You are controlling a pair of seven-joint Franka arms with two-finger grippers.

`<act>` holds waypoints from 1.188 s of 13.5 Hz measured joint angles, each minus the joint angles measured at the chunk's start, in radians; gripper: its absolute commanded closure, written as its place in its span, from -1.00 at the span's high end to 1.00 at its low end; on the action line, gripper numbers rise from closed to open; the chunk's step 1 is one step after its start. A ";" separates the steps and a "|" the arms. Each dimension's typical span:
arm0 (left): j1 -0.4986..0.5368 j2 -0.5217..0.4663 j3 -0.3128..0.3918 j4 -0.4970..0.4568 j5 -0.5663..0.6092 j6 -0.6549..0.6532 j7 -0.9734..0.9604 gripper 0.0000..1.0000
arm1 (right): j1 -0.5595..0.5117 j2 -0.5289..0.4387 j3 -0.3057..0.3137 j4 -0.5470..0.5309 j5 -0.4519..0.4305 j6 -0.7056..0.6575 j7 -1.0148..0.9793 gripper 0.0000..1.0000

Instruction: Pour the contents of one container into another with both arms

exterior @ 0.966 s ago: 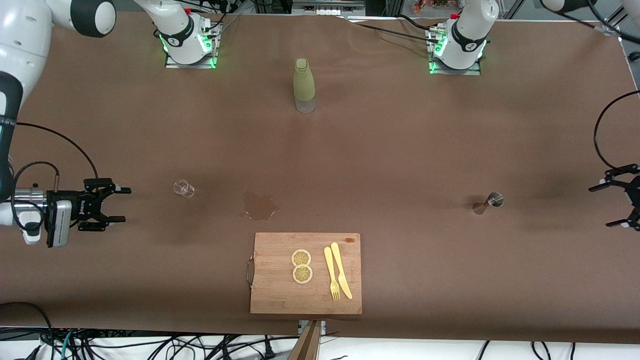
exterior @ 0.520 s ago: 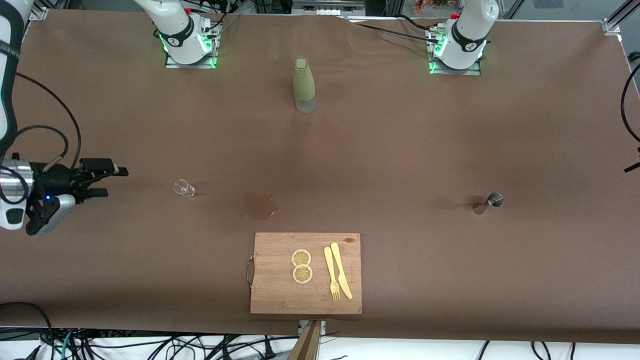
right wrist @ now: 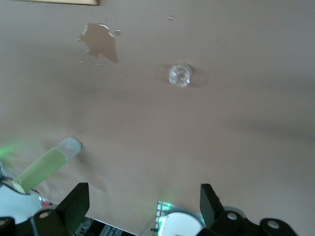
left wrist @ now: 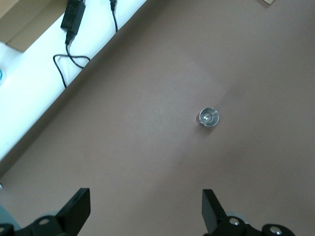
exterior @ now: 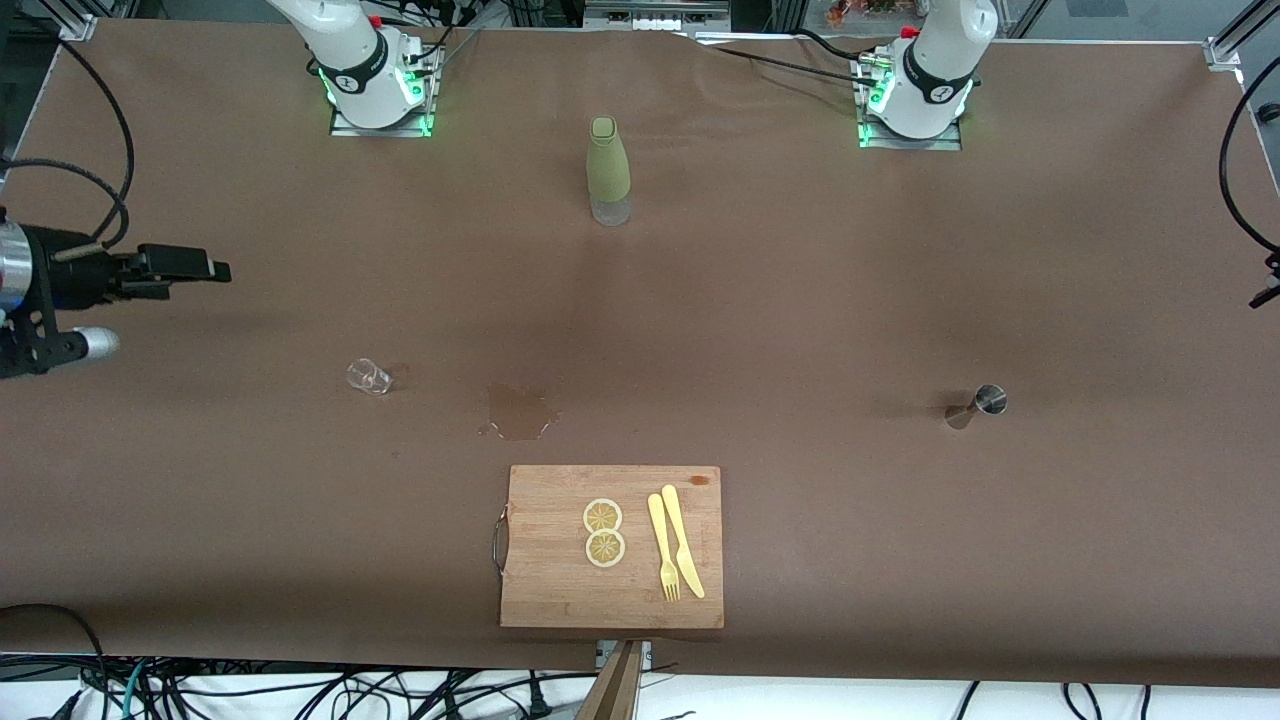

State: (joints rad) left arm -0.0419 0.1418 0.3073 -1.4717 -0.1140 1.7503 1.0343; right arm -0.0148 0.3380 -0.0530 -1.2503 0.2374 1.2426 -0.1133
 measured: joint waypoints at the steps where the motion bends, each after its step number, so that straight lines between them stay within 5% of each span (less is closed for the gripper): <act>1: -0.001 -0.027 -0.022 -0.026 0.016 -0.010 -0.077 1.00 | 0.004 -0.020 0.001 -0.005 -0.023 -0.012 0.037 1.00; 7: -0.011 -0.115 -0.109 -0.090 0.032 -0.136 -0.502 1.00 | 0.016 -0.080 0.017 -0.060 -0.215 -0.038 0.067 1.00; 12: -0.013 -0.137 -0.161 -0.095 0.033 -0.219 -0.798 1.00 | 0.035 -0.081 0.023 -0.063 -0.278 -0.022 0.016 1.00; 16: -0.013 -0.142 -0.202 -0.095 0.090 -0.245 -0.950 1.00 | 0.029 -0.127 0.018 -0.061 -0.297 0.116 -0.013 1.00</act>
State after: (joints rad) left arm -0.0549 -0.0001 0.1057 -1.5670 -0.0241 1.5049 0.0843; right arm 0.0143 0.2112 -0.0353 -1.3117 -0.0595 1.3591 -0.1259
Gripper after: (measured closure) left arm 0.000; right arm 0.000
